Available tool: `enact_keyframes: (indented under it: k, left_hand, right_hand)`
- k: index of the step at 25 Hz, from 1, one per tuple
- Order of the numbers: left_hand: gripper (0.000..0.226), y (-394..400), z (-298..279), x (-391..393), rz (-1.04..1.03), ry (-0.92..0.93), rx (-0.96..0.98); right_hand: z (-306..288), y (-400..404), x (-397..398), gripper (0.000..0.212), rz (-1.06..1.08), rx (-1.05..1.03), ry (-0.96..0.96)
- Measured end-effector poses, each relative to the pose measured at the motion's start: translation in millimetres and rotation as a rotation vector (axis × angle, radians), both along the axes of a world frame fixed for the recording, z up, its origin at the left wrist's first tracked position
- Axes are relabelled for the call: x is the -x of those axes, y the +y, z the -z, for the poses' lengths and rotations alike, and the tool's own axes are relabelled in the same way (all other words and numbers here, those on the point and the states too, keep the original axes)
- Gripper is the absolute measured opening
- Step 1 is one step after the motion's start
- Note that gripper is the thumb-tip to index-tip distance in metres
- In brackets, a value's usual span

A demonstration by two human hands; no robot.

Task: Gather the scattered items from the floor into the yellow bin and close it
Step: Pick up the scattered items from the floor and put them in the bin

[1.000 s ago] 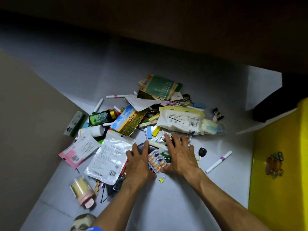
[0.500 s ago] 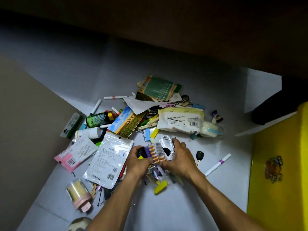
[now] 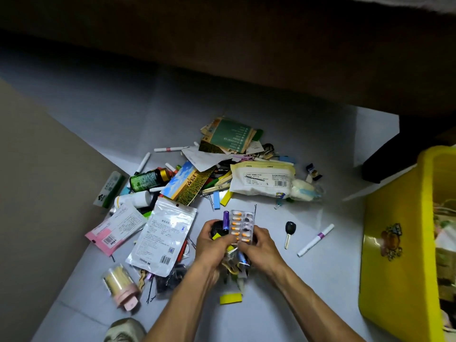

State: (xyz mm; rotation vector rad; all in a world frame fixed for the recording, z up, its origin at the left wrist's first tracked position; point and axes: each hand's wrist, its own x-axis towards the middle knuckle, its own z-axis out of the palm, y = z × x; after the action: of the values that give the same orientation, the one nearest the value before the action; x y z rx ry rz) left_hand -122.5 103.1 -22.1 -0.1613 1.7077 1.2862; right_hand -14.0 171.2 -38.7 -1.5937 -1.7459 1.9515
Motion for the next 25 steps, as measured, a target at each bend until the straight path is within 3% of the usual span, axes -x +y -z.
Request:
enact_keyframes:
  k: [5, 16, 21, 25]
  left_hand:
    - [0.041, 8.0, -31.0, -5.6, 0.056, -0.03, -0.059]
    - [0.044, 71.0, -181.2, -95.9, 0.204, -0.123, -0.33]
    - [0.041, 107.6, -224.1, -210.3, 0.442, -0.201, -0.349]
    - [0.036, 112.1, -215.3, -266.7, 0.736, -0.165, -0.258]
  right_hand:
    - [-28.5, -1.2, -12.1, 0.038, 0.096, 0.064, 0.141]
    - [-184.6, 51.2, -115.6, 0.024, 0.258, -0.158, 0.216]
    - [-224.0, 74.7, -238.4, 0.029, 0.453, -0.211, 0.172]
    - [-209.1, 74.3, -310.8, 0.037, 0.621, -0.328, -0.105]
